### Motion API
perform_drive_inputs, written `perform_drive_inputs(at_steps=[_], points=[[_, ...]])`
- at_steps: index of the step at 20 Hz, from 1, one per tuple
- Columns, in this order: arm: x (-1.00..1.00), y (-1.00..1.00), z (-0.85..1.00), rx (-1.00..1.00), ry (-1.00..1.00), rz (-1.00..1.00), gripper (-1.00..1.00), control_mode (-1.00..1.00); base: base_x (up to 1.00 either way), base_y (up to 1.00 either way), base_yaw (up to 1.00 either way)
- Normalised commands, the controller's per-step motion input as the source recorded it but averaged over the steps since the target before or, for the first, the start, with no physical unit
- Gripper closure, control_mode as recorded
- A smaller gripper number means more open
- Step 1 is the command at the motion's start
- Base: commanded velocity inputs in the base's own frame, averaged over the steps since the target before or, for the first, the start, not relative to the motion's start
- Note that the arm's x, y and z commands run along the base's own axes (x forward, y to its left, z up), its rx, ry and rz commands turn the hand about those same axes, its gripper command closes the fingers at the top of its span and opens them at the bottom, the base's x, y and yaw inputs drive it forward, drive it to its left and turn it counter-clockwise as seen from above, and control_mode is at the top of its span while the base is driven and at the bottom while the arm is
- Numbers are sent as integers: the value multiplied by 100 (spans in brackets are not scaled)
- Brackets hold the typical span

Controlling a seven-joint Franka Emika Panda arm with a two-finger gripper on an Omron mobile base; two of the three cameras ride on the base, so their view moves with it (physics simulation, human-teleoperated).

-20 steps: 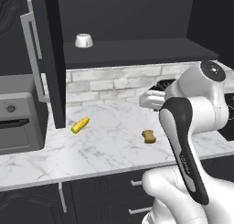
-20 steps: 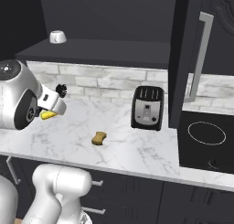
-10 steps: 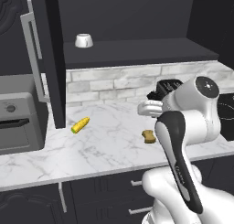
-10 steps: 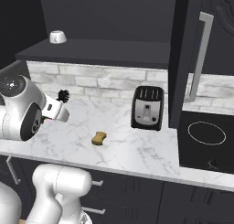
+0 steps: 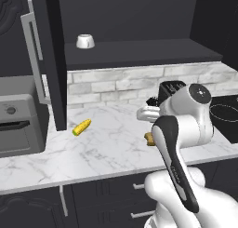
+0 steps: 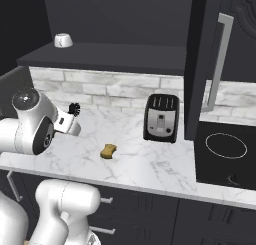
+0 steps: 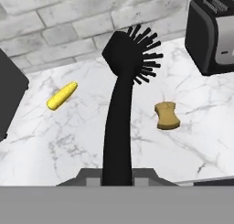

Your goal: Pick the dish brush and sponge from the cabinet and place them on the counter.

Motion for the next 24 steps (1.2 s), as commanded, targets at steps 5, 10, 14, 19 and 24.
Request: perform_drive_inputs(at_steps=[5,10,14,19,24], points=[[34,1,-40,-1,8,0,100,-100,0,0,0],[24,8,-47,-2,1,0,100,-100,0,0,0],[26,5,-45,0,-4,0,100,-100,0,0,0],[27,0,-38,0,-2,0,100,-100,0,0,0],[33,4,-27,-2,0,0,100,-100,0,0,0]])
